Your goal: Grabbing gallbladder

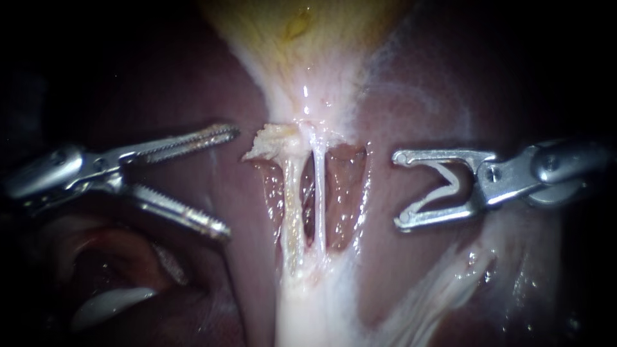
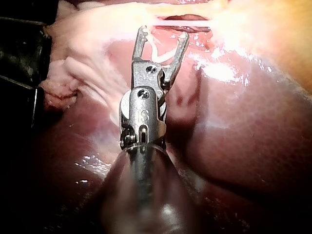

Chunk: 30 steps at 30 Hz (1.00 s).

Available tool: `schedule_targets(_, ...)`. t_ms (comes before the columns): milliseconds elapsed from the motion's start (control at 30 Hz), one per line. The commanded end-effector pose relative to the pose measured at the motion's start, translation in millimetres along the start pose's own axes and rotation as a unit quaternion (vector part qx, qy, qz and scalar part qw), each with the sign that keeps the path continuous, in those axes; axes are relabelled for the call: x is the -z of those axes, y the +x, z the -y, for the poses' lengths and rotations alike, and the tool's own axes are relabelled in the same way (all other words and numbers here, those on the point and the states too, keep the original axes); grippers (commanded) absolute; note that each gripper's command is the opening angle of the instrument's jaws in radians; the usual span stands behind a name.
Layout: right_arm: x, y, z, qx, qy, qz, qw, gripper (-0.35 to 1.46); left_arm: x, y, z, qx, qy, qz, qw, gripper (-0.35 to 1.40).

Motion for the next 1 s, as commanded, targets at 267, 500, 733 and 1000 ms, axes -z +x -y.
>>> schedule_targets(267, 0.0, -0.1, -0.1, 0.0, 0.0, 0.0, 1.0, 0.49, -1.7, 0.8, -2.0, 0.008, -0.006, -0.008, 0.9999, 0.88)
schedule_targets(500, 0.0, -0.1, -0.1, 0.0, 0.0, 0.0, 1.0, 0.49, -2.8, 1.9, -3.5, 0.016, -0.01, -0.015, 0.9997, 0.83)
schedule_targets(733, 0.0, -0.1, -0.1, 0.0, 0.0, 0.0, 1.0, 0.49, -3.5, 2.9, -4.3, 0.019, -0.013, -0.021, 0.9995, 0.74)
schedule_targets(1000, 0.0, -0.1, -0.1, 0.0, 0.0, 0.0, 1.0, 0.49, -3.9, 3.8, -4.7, 0.023, -0.016, -0.026, 0.9993, 0.51)
